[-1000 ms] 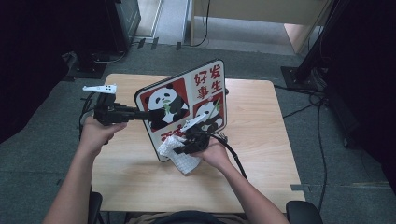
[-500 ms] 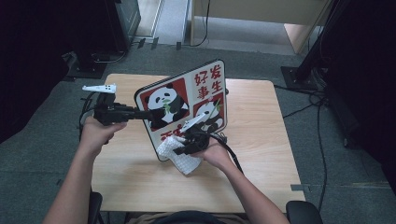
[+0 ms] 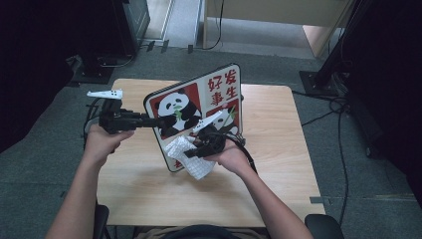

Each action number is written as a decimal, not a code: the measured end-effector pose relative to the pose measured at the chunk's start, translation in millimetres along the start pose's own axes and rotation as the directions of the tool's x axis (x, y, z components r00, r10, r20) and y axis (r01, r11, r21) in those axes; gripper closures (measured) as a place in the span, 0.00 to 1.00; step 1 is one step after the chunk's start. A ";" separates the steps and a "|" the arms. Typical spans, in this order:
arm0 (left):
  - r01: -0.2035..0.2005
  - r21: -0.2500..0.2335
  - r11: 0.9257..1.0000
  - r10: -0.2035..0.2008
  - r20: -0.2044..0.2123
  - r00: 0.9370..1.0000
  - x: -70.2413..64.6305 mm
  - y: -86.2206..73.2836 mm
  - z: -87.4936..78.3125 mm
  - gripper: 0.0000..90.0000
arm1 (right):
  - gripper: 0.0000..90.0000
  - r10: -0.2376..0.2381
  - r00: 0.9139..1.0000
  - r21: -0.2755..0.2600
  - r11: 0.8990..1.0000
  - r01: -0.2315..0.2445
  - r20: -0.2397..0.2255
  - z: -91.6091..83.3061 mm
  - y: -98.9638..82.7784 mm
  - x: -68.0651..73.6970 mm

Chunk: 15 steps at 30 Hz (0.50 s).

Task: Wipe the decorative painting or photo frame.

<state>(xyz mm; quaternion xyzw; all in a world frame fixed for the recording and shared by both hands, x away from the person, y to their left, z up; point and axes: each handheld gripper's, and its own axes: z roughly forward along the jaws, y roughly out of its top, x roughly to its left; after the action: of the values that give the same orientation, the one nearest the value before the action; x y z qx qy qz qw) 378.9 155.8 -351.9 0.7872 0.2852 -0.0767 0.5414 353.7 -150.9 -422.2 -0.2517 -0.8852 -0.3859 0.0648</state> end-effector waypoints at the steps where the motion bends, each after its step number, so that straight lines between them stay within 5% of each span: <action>1: 0.000 0.002 1.000 0.000 -0.002 1.000 0.1 -0.1 -0.1 0.70 | 0.87 -0.005 1.000 -0.008 1.000 0.005 0.001 -3.1 3.0 0.6; 15: -0.003 0.011 1.000 0.003 0.003 1.000 -1.9 -1.5 -9.8 0.76 | 0.87 -0.036 0.999 -0.053 0.998 0.038 0.039 -39.0 45.7 8.4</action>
<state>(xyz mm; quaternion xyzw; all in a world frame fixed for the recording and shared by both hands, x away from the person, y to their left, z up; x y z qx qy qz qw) 374.7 164.2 -348.3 0.7905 0.2826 -0.0786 0.5377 366.0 -149.2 -362.8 -0.2440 -0.8800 -0.4061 0.0340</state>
